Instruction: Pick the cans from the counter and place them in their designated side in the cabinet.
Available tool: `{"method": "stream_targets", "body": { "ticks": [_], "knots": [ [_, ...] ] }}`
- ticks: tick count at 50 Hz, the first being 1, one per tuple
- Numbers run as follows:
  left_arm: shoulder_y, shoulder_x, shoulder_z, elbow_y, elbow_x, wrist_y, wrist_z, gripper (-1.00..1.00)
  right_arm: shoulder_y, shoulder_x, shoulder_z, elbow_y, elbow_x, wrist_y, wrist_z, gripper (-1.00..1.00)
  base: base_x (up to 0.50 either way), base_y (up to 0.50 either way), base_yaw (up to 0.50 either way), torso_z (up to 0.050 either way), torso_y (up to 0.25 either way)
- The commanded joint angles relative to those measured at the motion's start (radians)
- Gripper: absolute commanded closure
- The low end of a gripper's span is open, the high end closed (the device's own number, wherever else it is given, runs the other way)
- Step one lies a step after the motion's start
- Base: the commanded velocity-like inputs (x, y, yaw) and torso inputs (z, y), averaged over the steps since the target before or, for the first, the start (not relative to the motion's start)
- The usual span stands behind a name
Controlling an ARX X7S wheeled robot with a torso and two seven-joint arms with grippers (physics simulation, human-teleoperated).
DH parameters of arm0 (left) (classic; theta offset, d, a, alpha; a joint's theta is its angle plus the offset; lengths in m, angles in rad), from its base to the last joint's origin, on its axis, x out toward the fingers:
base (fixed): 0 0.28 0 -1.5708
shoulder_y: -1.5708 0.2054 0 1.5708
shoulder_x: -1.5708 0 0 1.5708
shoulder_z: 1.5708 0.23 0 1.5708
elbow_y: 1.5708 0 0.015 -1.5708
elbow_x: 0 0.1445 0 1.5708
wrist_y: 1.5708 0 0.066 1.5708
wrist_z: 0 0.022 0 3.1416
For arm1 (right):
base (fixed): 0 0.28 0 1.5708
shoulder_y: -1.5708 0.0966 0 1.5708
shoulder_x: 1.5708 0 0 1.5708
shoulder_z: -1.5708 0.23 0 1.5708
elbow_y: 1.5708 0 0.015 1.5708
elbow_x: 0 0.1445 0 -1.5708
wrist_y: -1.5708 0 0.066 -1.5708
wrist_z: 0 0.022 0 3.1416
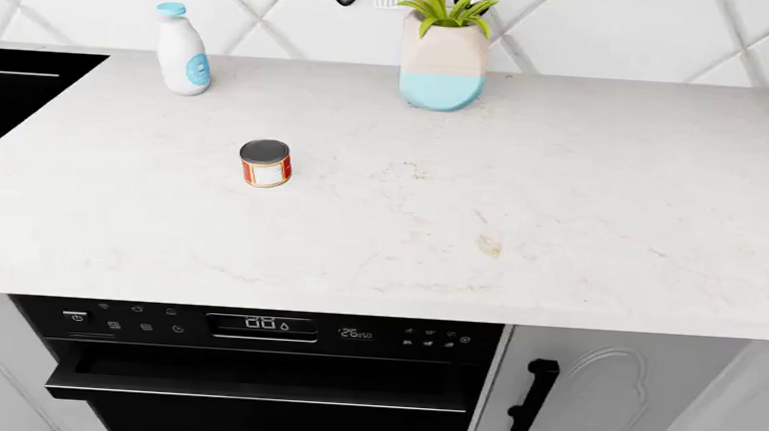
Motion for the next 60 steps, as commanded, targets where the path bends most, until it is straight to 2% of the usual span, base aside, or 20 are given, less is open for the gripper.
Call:
{"method": "stream_targets", "body": {
  "ticks": [1,14,29,41,60],
  "knots": [
    [-0.010,0.004,0.008,-0.005,0.002,0.000,0.001,-1.00,0.000,0.000,0.000,0.000,0.000,0.000,0.000,-1.00,-0.06,0.50,0.00,0.000,0.000],
    [-0.002,-0.002,0.007,-0.003,0.007,0.002,0.009,-1.00,0.000,0.000,0.000,0.000,0.000,0.000,0.000,-1.00,-0.02,0.44,0.00,0.000,0.000],
    [0.008,-0.006,0.008,0.007,0.012,0.008,0.013,-1.00,0.000,0.000,0.000,0.000,0.000,0.000,0.000,-1.00,0.02,0.19,0.00,0.000,0.000],
    [0.023,-0.010,0.005,0.010,0.024,0.010,0.026,-1.00,0.000,0.000,0.000,0.000,0.000,0.000,0.000,-1.00,0.31,0.02,0.00,0.000,0.000],
    [0.049,-0.017,-0.006,0.020,0.040,0.023,0.041,-1.00,0.000,0.000,0.000,0.000,0.000,0.000,0.000,-1.00,0.00,0.00,0.00,0.000,0.000]
  ]
}}
